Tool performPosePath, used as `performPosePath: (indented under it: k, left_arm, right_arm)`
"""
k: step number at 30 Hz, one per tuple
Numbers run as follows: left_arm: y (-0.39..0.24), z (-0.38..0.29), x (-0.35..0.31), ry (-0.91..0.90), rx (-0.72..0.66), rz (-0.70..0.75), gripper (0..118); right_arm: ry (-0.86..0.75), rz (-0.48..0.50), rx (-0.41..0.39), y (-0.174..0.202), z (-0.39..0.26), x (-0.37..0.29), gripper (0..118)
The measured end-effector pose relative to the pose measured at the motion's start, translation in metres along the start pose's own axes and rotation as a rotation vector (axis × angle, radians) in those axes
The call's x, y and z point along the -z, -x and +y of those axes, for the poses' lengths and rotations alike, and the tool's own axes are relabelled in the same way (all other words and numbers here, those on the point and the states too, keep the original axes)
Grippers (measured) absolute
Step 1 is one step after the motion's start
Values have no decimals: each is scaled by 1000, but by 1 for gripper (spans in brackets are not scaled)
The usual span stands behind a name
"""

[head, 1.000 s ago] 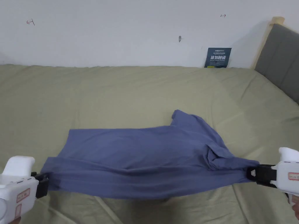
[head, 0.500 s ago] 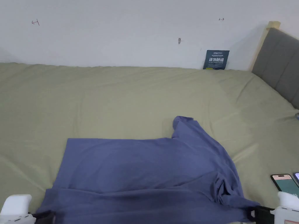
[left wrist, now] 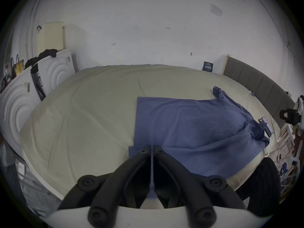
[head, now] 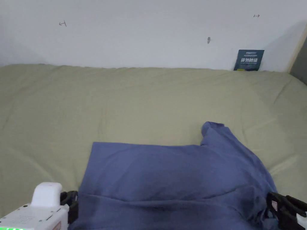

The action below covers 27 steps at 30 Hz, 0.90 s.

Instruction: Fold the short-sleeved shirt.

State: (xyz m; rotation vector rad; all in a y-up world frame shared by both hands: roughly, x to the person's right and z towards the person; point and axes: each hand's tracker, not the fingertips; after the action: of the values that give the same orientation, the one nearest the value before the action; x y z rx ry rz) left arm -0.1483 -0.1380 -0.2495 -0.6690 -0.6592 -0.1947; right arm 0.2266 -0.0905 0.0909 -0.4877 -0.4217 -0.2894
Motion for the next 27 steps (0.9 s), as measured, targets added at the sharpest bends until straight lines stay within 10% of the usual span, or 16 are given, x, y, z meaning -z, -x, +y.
performPosePath:
  k: [8,11,12,18,22,27]
  left_arm:
    - [31,81,141,105,49,44,8]
    - [36,110,206,173,98,91,106]
    - [37,116,223,191,120,96,109]
    - [32,138,306,242,156,123,98]
    - [8,126,299,291,227,76,3]
    - [-22,122,269,266,247,70,1]
  right_arm:
    - [82,11,14,-4,-5,37,0]
    - [113,-15,33,-17,-10,46,0]
    - [123,-32,40,-21,-12,50,0]
    - [195,-122,74,-59,-6,72,1]
    - [212,-172,36,-89,21,111,1]
    - [260,-211,19,-130,69,205,22]
